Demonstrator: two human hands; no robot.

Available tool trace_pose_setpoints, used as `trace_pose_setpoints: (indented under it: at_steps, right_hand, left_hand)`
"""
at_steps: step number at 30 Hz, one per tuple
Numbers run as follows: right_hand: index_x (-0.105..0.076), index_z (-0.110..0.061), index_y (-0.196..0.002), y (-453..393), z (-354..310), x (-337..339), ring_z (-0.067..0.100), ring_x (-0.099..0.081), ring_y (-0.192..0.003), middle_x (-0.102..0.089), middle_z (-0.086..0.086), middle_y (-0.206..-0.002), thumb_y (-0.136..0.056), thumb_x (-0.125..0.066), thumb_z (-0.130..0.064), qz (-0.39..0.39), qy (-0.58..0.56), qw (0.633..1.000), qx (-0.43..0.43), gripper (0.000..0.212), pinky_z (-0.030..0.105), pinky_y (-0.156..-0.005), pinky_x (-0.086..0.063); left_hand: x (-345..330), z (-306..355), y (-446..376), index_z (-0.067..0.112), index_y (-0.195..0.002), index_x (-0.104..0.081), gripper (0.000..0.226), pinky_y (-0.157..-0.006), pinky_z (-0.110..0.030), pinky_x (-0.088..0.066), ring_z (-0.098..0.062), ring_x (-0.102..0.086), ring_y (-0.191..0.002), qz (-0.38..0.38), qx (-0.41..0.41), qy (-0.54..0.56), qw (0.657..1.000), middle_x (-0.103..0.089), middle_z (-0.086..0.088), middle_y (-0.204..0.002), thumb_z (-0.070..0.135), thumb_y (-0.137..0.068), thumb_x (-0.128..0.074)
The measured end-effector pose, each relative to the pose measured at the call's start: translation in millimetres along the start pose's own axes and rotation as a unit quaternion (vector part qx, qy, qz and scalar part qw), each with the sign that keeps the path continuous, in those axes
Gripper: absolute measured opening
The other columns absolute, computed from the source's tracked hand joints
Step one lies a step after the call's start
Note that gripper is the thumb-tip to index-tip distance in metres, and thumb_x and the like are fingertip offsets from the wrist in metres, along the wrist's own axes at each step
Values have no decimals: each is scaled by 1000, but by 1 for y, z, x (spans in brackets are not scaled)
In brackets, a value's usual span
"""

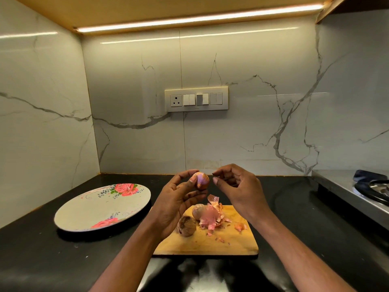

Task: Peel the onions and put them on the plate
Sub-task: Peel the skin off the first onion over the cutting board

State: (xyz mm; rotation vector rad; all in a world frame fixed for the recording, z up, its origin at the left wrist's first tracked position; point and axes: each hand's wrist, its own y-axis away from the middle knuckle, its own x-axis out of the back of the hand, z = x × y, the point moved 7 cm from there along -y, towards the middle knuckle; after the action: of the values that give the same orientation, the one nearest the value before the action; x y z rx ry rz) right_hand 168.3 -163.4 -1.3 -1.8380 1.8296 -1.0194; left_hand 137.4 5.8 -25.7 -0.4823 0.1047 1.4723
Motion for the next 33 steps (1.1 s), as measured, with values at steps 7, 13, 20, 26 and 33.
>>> trace_pose_setpoints:
  at_steps: [7,13,20,26,33]
  right_hand:
    - [-75,-25,-104,4,4,-3,-2,-64,-88,-69,-14,-98,-91,-71,-33,-25,97,995,-5,17,5,-70,-47]
    - [-70,-27,-108,6,-18,-7,-8,-66,-90,-71,-20,-97,-82,-81,-32,-18,53,997,45,29,4,-72,-49]
    - [-66,-23,-105,7,-16,-4,-8,-68,-88,-75,-13,-92,-82,-81,-25,14,66,996,53,27,7,-70,-52]
    - [-58,-31,-102,8,-20,-8,-1,-66,-78,-69,-17,-84,-84,-80,-28,-6,105,992,71,29,11,-63,-53]
    - [-55,-32,-100,4,-11,0,8,-64,-73,-65,-16,-85,-83,-77,-26,10,104,993,47,28,21,-59,-55]
  left_hand:
    - [2,1,0,15,-122,-63,40,-77,-30,-62,-31,-73,-99,6,-11,-10,1000,-75,-12,-108,21,-83,-65]
    - [4,1,-1,13,-126,-60,37,-78,-29,-60,-29,-72,-104,7,-18,-30,999,-73,-15,-112,17,-89,-65]
    - [3,1,-1,15,-122,-62,46,-81,-31,-60,-29,-72,-103,8,-27,-60,998,-73,-14,-113,24,-78,-71]
    - [3,-2,-2,14,-122,-62,42,-81,-31,-60,-28,-73,-102,4,-27,-71,997,-74,-13,-110,22,-82,-69]
    - [1,-4,-3,15,-123,-62,41,-85,-34,-60,-29,-72,-103,-18,-17,-79,997,-74,-11,-110,22,-83,-67]
